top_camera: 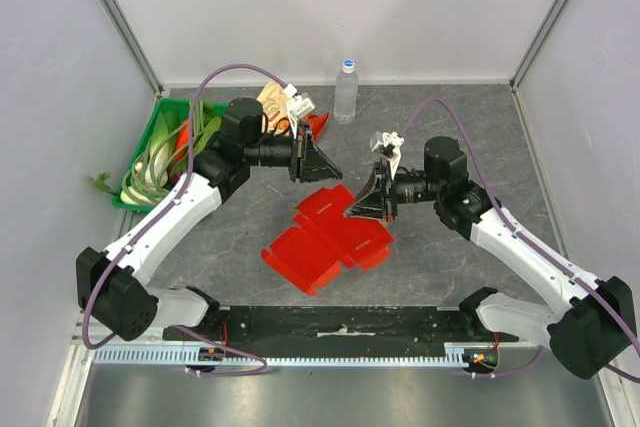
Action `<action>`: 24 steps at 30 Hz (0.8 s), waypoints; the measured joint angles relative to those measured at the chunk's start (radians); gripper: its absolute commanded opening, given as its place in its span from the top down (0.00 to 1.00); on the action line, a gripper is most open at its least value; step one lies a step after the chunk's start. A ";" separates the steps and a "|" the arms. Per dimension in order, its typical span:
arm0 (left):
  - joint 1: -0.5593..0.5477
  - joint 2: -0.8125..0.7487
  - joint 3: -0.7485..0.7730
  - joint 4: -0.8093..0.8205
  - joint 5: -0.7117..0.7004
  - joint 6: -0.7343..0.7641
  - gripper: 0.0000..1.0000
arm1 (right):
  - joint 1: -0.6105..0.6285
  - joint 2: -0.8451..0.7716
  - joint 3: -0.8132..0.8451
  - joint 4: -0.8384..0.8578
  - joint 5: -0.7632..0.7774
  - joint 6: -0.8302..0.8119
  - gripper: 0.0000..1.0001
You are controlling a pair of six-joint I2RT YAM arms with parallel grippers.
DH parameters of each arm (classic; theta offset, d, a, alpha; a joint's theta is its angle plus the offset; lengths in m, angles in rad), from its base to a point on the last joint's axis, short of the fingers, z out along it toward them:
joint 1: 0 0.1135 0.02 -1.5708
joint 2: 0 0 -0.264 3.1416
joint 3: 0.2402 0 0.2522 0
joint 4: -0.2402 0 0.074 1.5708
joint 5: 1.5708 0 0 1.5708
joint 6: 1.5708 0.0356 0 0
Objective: Fold the paper box
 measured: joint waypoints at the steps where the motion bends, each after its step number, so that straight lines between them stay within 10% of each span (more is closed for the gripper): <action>1: 0.000 0.000 -0.002 0.000 0.019 0.003 0.79 | 0.000 0.003 0.005 0.000 0.000 -0.003 1.00; 24: -0.019 -0.027 -0.036 0.020 0.159 0.087 0.68 | 0.005 0.029 0.048 -0.040 0.030 -0.018 1.00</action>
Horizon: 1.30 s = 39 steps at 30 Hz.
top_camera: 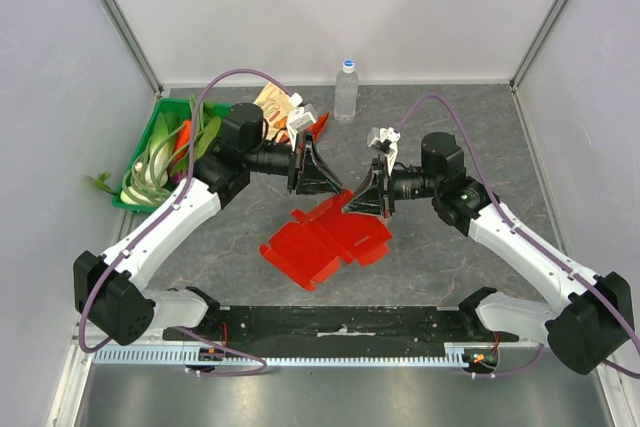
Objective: Fold the paper box
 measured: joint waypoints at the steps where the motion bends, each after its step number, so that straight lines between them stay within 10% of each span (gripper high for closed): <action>1: -0.003 0.000 -0.002 0.000 0.004 0.002 0.68 | 0.000 0.001 0.001 0.001 0.000 0.003 1.00; 14: -0.019 0.002 -0.007 -0.003 0.043 0.008 0.72 | 0.022 0.005 0.001 0.026 -0.021 0.031 1.00; 29: -0.022 0.006 -0.009 -0.002 0.053 0.013 0.54 | 0.043 0.003 0.001 0.033 -0.045 0.032 1.00; 35: -0.026 0.007 -0.010 -0.005 0.064 0.016 0.70 | 0.045 -0.003 0.001 0.030 -0.045 0.027 1.00; 39: -0.030 0.014 -0.010 0.002 0.093 0.013 0.98 | 0.045 -0.003 0.001 0.021 -0.042 0.024 1.00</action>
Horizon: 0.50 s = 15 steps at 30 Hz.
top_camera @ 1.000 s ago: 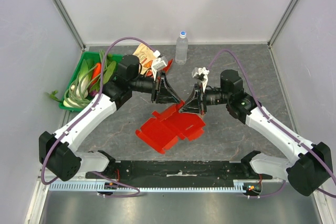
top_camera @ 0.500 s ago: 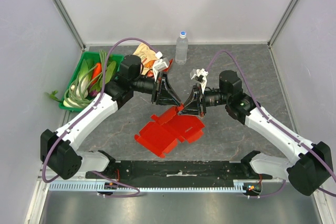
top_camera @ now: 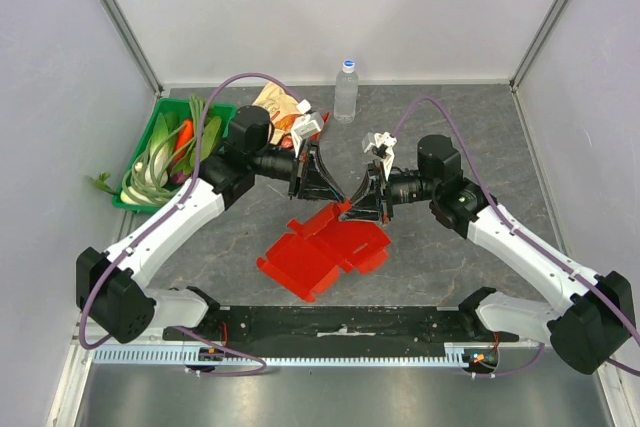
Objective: Fold the paper box
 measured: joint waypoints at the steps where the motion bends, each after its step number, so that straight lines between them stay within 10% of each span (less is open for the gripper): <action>1: -0.002 0.000 0.000 0.002 0.000 0.002 0.98 | 0.000 0.000 0.000 -0.002 0.000 0.000 1.00; 5: -0.002 -0.017 -0.010 0.005 -0.033 0.003 0.98 | 0.000 0.000 0.000 -0.003 0.013 -0.006 1.00; 6: -0.002 -0.035 -0.020 0.005 -0.064 0.003 0.90 | 0.000 0.000 0.000 -0.003 0.020 -0.008 1.00; 7: -0.005 -0.061 -0.032 0.004 -0.103 0.004 0.59 | 0.000 0.000 0.000 0.001 0.026 -0.009 1.00; 10: -0.016 -0.142 -0.045 -0.021 -0.243 0.009 0.35 | 0.006 -0.004 0.000 0.017 0.031 -0.012 1.00; 15: 0.055 -0.377 -0.131 -0.045 -0.499 -0.026 0.40 | 0.005 -0.007 0.000 0.021 0.023 -0.012 1.00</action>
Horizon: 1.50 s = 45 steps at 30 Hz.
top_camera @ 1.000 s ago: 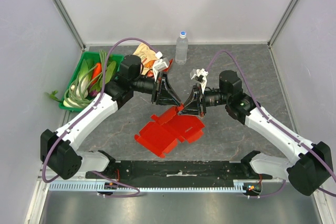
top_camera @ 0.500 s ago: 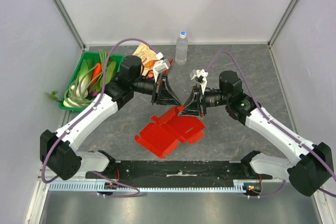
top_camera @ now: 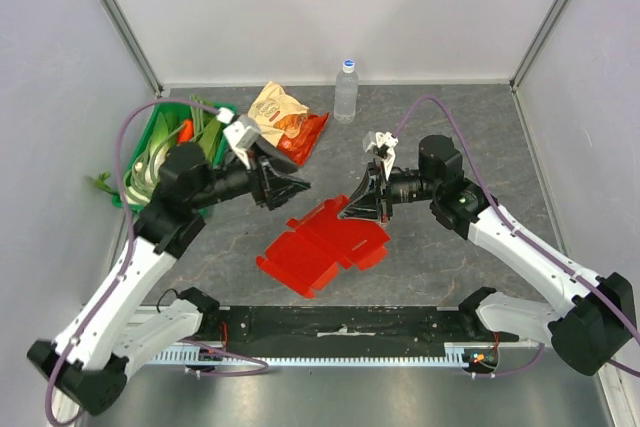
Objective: Fold the paper box
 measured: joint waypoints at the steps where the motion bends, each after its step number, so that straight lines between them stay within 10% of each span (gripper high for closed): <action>1: 0.025 -0.044 -0.023 -0.008 -0.037 -0.010 0.47 | 0.000 0.000 0.000 0.000 -0.004 0.000 1.00; 13: 0.227 -0.083 -0.291 0.024 0.164 -0.173 0.60 | -0.054 0.000 0.029 0.000 -0.095 -0.003 1.00; 25: 0.235 -0.077 -0.350 0.358 0.450 -0.369 0.53 | -0.084 0.010 0.038 0.000 -0.134 -0.010 1.00; 45: 0.163 -0.015 -0.356 0.389 0.516 -0.376 0.62 | -0.091 0.026 0.062 0.011 -0.140 0.021 1.00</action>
